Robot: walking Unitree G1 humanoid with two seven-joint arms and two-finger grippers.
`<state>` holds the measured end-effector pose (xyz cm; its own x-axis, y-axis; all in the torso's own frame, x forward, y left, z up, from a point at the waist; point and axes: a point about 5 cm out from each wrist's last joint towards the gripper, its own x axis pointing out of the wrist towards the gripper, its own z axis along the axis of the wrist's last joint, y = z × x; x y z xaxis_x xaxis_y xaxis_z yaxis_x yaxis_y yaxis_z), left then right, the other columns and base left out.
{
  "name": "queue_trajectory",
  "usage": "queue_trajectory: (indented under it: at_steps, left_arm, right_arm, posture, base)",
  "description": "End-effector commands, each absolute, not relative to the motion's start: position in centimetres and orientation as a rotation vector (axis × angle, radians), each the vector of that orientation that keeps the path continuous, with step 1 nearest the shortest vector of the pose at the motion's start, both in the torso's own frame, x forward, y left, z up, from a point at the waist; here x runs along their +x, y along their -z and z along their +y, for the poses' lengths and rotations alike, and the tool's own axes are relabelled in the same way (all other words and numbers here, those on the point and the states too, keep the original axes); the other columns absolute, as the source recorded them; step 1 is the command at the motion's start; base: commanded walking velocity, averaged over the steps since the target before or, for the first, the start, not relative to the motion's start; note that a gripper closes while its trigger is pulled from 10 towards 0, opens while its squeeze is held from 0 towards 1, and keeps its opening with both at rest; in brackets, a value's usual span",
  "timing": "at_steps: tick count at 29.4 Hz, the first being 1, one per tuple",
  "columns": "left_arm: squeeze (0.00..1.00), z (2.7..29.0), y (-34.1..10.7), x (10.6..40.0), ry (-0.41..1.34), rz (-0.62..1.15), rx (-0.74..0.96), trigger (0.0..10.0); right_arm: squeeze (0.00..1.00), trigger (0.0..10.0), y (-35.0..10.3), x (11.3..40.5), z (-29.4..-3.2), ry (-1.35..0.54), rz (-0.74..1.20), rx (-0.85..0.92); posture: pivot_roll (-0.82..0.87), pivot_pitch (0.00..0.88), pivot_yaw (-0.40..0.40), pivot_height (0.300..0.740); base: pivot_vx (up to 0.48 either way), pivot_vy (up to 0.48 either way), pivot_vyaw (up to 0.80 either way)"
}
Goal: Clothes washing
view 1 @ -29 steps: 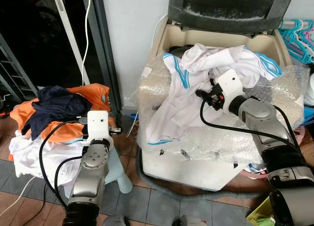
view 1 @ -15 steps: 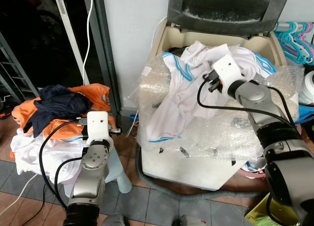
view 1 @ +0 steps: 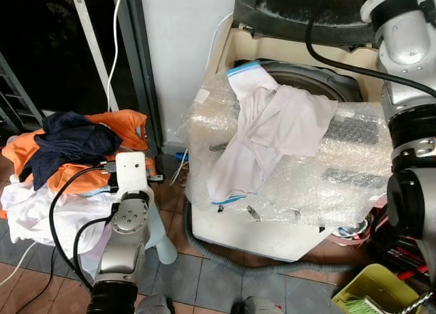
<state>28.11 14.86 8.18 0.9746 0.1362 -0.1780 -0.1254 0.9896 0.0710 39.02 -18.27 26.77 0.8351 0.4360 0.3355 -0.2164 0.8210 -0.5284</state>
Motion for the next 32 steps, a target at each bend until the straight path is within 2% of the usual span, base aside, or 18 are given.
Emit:
queue_trajectory:
  at_steps: [1, 5, 10, 13, 16, 19, 25, 26, 27, 28, 32]
  left_arm:
    - [0.0, 14.6, -8.3, 28.2, -0.121, 0.179, 0.068, 10.0]
    - [0.0, 14.5, -8.3, 28.4, -0.11, 0.179, 0.071, 10.0]
    - [0.0, 14.5, -8.3, 28.5, -0.107, 0.179, 0.071, 10.0]
    - [0.0, 14.5, -8.3, 28.4, -0.108, 0.184, 0.07, 10.0]
    - [0.0, 14.5, -8.3, 28.4, -0.103, 0.185, 0.071, 10.0]
    - [0.0, 14.5, -8.3, 28.4, -0.103, 0.188, 0.067, 10.0]
    - [0.0, 14.5, -8.3, 28.4, -0.112, 0.189, 0.064, 10.0]
    - [0.0, 14.5, -8.3, 28.4, -0.113, 0.189, 0.064, 10.0]
    - [0.0, 14.5, -8.3, 28.4, -0.115, 0.19, 0.063, 10.0]
    - [0.0, 14.6, -8.2, 28.3, -0.119, 0.192, 0.06, 10.0]
    - [0.0, 14.6, -8.2, 28.3, -0.12, 0.196, 0.056, 10.0]
  right_arm:
    - [1.0, 10.0, -26.5, 38.1, -18.2, -0.455, -0.471, -0.474]
    - [1.0, 10.0, -24.3, 36.9, -18.3, -0.459, -0.441, -0.394]
    - [1.0, 10.0, -20.6, 33.6, -15.6, -0.607, -0.409, -0.403]
    - [1.0, 10.0, -19.2, 33.0, -15.2, -0.667, -0.355, -0.406]
    - [1.0, 10.0, -18.5, 32.8, -14.7, -0.687, -0.319, -0.434]
    - [1.0, 10.0, -16.8, 33.5, -14.4, -0.608, -0.198, -0.527]
    - [1.0, 10.0, -14.2, 34.4, -14.4, -0.499, -0.03, -0.538]
    - [1.0, 9.3, -13.8, 34.4, -14.4, -0.493, -0.01, -0.527]
    - [1.0, 4.6, -13.4, 34.4, -14.4, -0.482, 0.015, -0.513]
    - [0.84, 0.0, -12.7, 34.3, -14.3, -0.485, 0.053, -0.474]
    - [0.83, 0.0, -11.9, 34.2, -14.5, -0.481, 0.101, -0.443]
  posture:
    - [-0.07, 0.0, -0.016, 0.74]
    - [-0.08, 0.0, -0.013, 0.74]
    - [-0.09, 0.0, -0.005, 0.74]
    - [-0.09, 0.0, -0.001, 0.74]
    - [-0.09, 0.0, 0.0, 0.74]
    - [-0.08, 0.0, -0.002, 0.74]
    - [-0.07, 0.0, -0.009, 0.74]
    - [-0.07, 0.0, -0.01, 0.74]
    - [-0.07, 0.0, -0.011, 0.74]
    - [-0.07, 0.0, -0.012, 0.74]
    - [-0.07, 0.0, -0.012, 0.74]
  base:
    - [0.0, 0.0, 0.0]
    - [0.0, 0.0, 0.0]
    - [0.0, 0.0, 0.0]
    - [0.0, 0.0, 0.0]
    - [0.0, 0.0, 0.0]
    - [0.0, 0.0, 0.0]
    - [0.0, 0.0, 0.0]
    - [0.0, 0.0, 0.0]
    - [0.0, 0.0, 0.0]
    - [0.0, 0.0, 0.0]
    - [0.0, 0.0, 0.0]
